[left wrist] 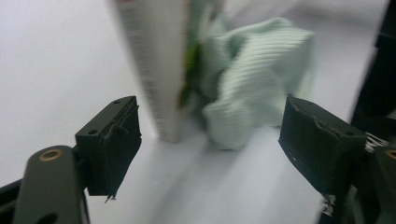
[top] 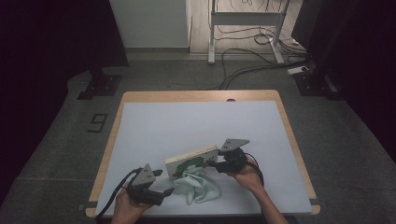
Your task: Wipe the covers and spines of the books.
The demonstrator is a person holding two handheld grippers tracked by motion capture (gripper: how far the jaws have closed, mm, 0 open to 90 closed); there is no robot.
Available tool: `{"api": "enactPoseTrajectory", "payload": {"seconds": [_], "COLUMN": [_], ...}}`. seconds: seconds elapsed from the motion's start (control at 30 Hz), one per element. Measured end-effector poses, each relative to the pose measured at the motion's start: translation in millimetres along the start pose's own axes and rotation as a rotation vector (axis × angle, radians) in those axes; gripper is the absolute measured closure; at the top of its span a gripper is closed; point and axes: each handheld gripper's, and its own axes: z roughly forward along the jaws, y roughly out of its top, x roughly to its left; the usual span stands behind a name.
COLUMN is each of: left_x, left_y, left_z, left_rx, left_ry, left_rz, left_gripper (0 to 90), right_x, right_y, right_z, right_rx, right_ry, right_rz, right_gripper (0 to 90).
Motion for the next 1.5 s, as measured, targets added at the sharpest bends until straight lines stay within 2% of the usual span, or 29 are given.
{"api": "enactPoseTrajectory", "payload": {"seconds": [0.13,0.27,0.43,0.47,0.5,0.77,0.9,1.0,1.13,1.2,1.23,1.27,1.3,1.5], "left_x": [-11.2,-18.6,-21.5,-22.2,-22.2,-19.9,-20.7,-21.6,-23.3,-24.7,-24.6,-24.1,-23.6,-20.3], "left_y": [5.6,13.7,20.1,21.7,21.7,20.6,16.7,14.9,13.3,12.8,13.0,13.2,13.4,11.8], "left_z": [0.9,9.8,31.7,41.5,41.5,72.0,83.1,85.9,87.3,86.9,86.1,85.3,84.3,71.4], "left_rx": [-0.011,-0.005,0.007,0.023,0.023,0.052,0.094,0.104,0.108,0.106,0.107,0.108,0.111,0.118], "left_ry": [-0.031,-0.054,-0.089,-0.092,-0.092,-0.102,-0.09,-0.057,-0.008,0.016,0.018,0.011,0.004,-0.036], "left_rz": [0.037,0.073,0.068,0.069,0.069,0.05,0.057,0.068,0.076,0.081,0.08,0.073,0.068,0.052], "left_gripper": [19.4,18.9,18.8,19.0,19.2,24.8,33.1,42.5,59.0,72.2,72.2,81.2,82.8,84.0], "right_x": [0.8,0.7,1.0,1.0,1.0,1.5,1.7,1.8,2.3,2.5,2.5,2.5,2.4,2.5], "right_y": [1.4,2.0,2.8,2.9,2.9,2.7,2.4,2.1,1.4,0.9,0.9,0.7,0.6,-0.1], "right_z": [0.7,1.4,2.4,2.8,2.8,3.3,3.2,3.3,2.9,2.7,2.7,2.6,2.6,2.1], "right_rx": [0.009,0.011,0.012,0.01,0.01,0.004,0.003,0.0,-0.003,-0.005,-0.005,-0.006,-0.007,-0.011], "right_ry": [-0.005,-0.005,-0.011,-0.012,-0.012,-0.017,-0.018,-0.019,-0.02,-0.02,-0.02,-0.02,-0.019,-0.019], "right_rz": [0.0,0.0,0.003,0.004,0.004,0.002,-0.002,-0.002,0.0,0.003,0.003,0.004,0.003,0.004], "right_gripper": [44.7,44.3,43.6,43.5,43.5,43.3,43.3,43.3,43.3,43.5,43.5,43.6,43.7,44.0]}}
